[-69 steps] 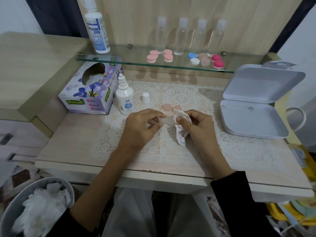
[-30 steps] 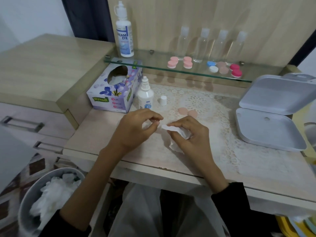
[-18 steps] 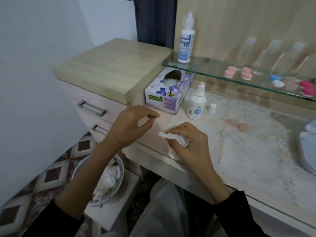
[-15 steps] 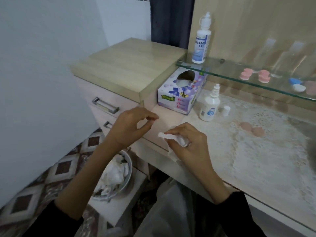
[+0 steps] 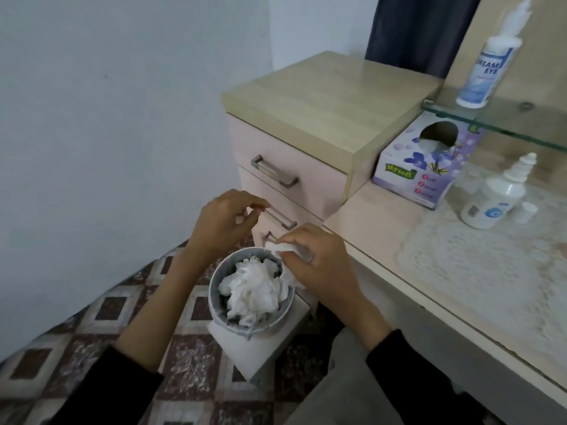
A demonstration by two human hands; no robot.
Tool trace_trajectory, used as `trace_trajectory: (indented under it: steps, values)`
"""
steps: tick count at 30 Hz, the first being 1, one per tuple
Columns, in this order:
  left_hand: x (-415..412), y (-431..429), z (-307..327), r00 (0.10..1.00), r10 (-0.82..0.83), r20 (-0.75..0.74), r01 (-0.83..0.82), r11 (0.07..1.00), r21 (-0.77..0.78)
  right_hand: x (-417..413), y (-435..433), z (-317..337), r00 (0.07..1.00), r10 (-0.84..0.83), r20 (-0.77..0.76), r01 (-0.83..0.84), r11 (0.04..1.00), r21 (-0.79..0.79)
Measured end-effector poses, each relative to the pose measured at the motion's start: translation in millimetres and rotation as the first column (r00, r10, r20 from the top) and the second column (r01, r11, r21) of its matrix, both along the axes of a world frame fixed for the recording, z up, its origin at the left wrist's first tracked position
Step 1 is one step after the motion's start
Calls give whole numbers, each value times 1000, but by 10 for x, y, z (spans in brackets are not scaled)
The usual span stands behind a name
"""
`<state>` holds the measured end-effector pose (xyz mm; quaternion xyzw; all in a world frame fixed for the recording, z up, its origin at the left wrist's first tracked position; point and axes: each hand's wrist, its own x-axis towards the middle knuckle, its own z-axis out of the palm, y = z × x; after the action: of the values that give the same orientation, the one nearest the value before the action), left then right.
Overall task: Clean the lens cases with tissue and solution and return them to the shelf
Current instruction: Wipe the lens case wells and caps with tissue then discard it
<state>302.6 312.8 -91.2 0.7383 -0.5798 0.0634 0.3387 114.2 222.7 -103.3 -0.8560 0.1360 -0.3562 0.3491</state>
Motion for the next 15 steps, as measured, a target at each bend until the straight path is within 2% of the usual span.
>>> trace_trajectory:
  steps: [6,11,15]
  values:
    - [333,126,-311,995,98,27,-99,995,31,423,75,-347,982,98,-164,-81,991,108]
    - [547,158,-600,990,126,64,-129,990,53,736,48,-778,931,74,-357,-1,980,201]
    - [665,209,-836,989,134,62,-140,983,116,904,45,-1005,852,128,-507,27,957,287]
